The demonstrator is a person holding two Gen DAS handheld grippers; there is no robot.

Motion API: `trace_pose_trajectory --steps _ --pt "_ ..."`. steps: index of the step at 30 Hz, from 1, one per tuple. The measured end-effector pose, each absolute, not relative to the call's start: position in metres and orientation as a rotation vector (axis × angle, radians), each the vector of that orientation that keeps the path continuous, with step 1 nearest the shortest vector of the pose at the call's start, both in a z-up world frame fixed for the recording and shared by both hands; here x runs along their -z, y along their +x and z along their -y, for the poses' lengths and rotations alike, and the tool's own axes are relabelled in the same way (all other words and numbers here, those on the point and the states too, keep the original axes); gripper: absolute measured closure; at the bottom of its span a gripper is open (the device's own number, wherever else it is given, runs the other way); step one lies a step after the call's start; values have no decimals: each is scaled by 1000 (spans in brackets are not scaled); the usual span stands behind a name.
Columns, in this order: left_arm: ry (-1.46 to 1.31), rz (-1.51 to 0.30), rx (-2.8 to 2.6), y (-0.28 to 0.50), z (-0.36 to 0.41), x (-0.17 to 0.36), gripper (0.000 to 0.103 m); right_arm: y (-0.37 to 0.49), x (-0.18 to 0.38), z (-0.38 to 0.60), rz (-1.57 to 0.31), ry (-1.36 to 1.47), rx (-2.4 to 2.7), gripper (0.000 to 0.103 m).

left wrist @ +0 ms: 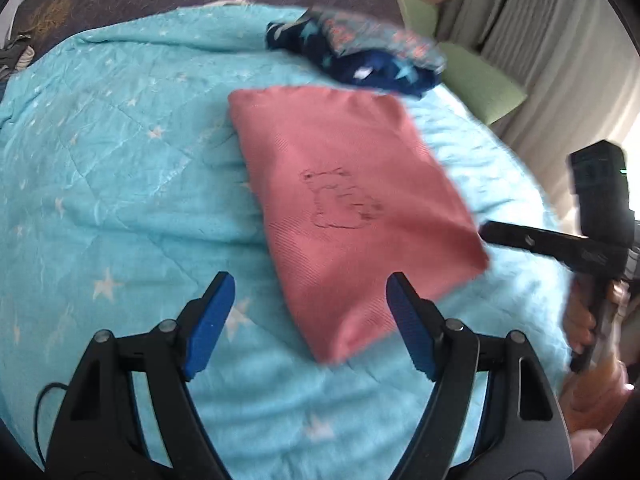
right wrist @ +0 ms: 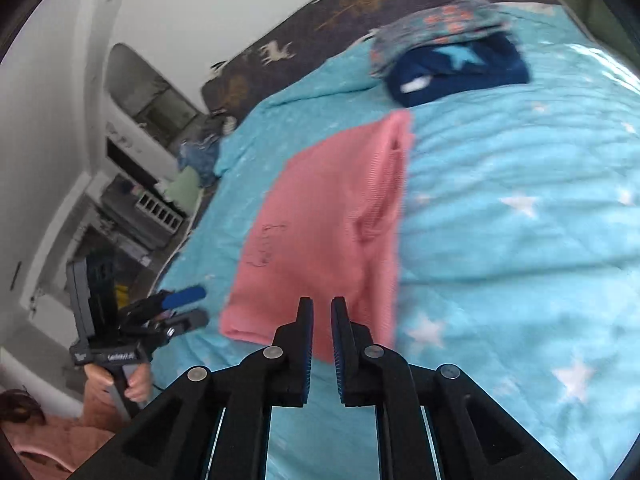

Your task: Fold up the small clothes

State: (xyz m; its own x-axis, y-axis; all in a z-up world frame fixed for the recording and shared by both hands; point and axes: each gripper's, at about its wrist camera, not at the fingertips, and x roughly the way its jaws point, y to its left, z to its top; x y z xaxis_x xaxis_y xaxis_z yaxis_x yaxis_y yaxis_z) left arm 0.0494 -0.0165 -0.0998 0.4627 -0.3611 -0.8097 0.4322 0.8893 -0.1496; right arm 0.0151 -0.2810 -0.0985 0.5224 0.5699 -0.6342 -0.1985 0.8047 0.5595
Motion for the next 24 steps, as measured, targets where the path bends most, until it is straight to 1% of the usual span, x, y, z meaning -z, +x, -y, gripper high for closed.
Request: trace_pose_trajectory --steps 1,2,4,6,7,9,10,11,12,13,19,24 --pt "135 -1026 430 57 22 114 24 21 104 274 -939 432 -470 93" --pt "157 -1063 410 60 24 125 24 26 111 270 -978 393 -425 96" --pt "126 -1015 425 53 18 125 23 28 123 267 -1010 326 -362 103" --pt "126 -1032 459 49 14 122 23 25 119 271 -998 355 -373 101" --pt "102 -1037 475 49 9 119 23 24 114 273 -991 365 -375 98" --pt "52 -1040 508 55 0 111 23 29 102 279 -950 374 -366 85" --pt "20 -1025 515 62 -5 106 23 33 94 283 -913 370 -342 66" --pt "-15 -1005 509 70 -9 100 23 38 90 286 -884 370 -321 40" --pt "-40 -995 510 77 -10 98 23 44 88 289 -862 376 -307 30" --pt "-73 -992 529 88 -11 95 23 53 89 293 -852 389 -307 27" --pt "-173 -1054 599 135 -1 104 23 110 117 295 -979 533 -430 27" --pt "-197 -1121 616 152 10 122 23 133 133 287 -1017 544 -471 27"
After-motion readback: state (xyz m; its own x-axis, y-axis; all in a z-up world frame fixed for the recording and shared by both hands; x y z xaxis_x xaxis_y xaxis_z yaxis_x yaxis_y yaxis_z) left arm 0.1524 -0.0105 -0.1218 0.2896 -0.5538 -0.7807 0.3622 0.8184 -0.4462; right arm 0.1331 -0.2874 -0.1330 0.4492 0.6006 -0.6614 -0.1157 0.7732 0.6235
